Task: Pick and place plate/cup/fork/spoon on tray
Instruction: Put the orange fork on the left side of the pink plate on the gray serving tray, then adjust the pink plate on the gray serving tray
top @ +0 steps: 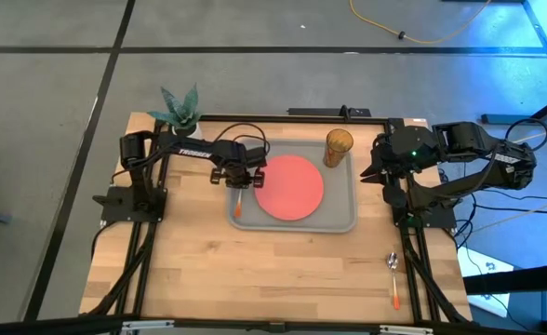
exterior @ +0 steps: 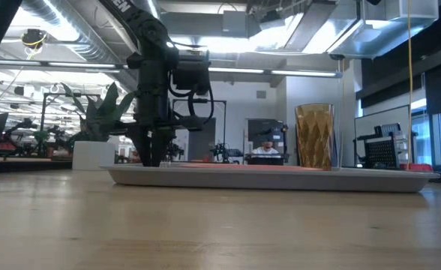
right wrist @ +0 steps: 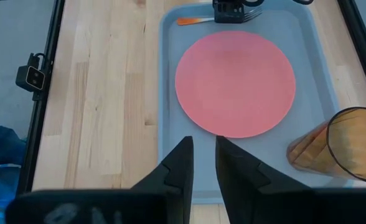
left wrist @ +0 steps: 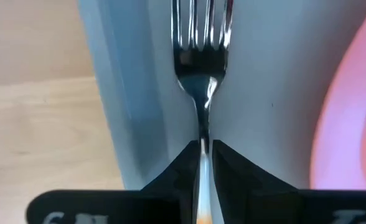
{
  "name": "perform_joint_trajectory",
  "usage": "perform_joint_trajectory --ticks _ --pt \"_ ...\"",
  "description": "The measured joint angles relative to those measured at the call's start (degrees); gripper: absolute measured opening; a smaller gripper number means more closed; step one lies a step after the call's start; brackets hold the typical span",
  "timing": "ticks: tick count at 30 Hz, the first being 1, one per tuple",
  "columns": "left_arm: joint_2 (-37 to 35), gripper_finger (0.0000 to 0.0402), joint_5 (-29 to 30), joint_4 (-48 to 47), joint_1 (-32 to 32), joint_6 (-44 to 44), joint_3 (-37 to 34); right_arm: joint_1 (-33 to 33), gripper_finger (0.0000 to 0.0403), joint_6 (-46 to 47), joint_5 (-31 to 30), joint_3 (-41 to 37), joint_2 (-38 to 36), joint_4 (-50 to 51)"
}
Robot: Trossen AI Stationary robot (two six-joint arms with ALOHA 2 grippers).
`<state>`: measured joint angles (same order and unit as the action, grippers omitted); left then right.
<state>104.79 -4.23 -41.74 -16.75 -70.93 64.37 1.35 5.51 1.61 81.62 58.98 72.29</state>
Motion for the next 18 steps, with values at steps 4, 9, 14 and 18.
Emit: perform_joint_trajectory --ticks 4,9,14,18 --pt "-0.2 0.0036 -0.1 0.0 0.7 -0.5 0.0 0.0 0.0068 0.0 0.0 0.0 0.0 0.0" --pt "-1.5 0.0036 3.5 0.0 2.3 -0.4 0.1 0.0 0.0068 0.0 0.0 0.0 0.0 0.0" --pt "-4.2 0.0036 6.6 -0.4 2.9 1.0 0.6 0.0 0.0068 0.2 0.0 0.0 0.0 -0.1" --pt "-6.1 0.0036 7.3 -0.5 3.1 1.0 0.6 0.0 0.0068 0.2 0.0 0.0 0.0 -0.2"
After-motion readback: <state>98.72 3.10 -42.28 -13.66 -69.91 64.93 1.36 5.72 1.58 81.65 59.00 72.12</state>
